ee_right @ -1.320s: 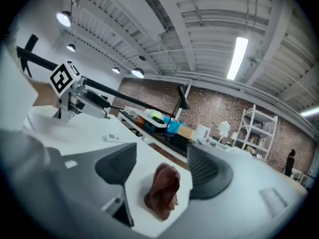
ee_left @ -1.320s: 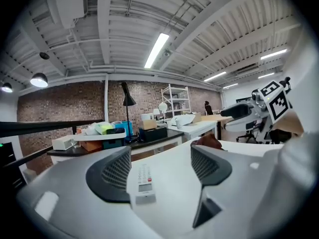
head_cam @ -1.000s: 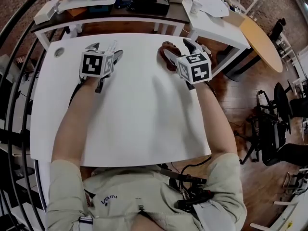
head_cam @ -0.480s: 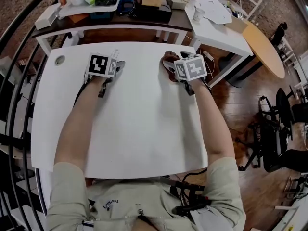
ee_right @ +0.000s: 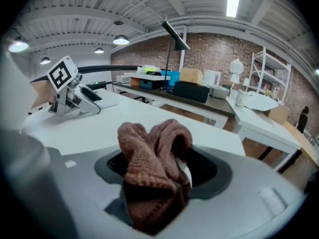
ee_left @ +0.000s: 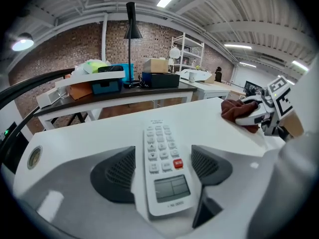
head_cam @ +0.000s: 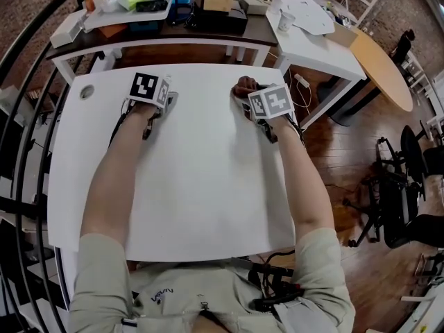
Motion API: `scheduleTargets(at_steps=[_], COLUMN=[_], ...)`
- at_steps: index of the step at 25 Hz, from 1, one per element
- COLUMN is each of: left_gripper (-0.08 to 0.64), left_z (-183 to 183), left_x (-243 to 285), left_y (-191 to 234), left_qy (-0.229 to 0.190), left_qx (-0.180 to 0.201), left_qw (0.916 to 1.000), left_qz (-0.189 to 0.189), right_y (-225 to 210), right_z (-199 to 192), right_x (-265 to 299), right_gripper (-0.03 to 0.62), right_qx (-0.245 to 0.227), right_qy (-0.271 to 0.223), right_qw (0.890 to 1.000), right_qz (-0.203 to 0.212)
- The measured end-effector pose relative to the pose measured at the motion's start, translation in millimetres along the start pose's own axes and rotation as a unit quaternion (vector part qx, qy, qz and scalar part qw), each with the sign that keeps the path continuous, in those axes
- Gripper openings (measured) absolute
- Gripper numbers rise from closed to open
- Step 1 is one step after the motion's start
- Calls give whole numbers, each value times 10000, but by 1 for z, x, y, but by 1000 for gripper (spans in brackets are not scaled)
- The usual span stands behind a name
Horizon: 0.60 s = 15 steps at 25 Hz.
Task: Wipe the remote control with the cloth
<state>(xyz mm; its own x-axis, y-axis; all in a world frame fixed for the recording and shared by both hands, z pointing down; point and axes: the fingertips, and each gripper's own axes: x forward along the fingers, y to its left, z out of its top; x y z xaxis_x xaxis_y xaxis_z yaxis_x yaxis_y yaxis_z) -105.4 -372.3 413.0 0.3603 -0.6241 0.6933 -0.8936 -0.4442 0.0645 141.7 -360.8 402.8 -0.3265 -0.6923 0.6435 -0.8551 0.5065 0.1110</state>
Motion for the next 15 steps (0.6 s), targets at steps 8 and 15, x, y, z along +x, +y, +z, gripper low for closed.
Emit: scheduleTargets(at_steps=[8,15], left_gripper=[254,241], left_z=[5,5], left_x=[-1,-6], left_y=[12,9], left_qy=[-26,-238], left_qx=[-199,-61], left_qw=[9996,9994], left_qz=[180,255], right_y=[7,9], right_z=[2,8], right_x=[1,-9], right_gripper=[242,140], right_qx=[-125,-294], right_qy=[-75,-379], right_qw=[9998,9984], right_qz=[-121,-308])
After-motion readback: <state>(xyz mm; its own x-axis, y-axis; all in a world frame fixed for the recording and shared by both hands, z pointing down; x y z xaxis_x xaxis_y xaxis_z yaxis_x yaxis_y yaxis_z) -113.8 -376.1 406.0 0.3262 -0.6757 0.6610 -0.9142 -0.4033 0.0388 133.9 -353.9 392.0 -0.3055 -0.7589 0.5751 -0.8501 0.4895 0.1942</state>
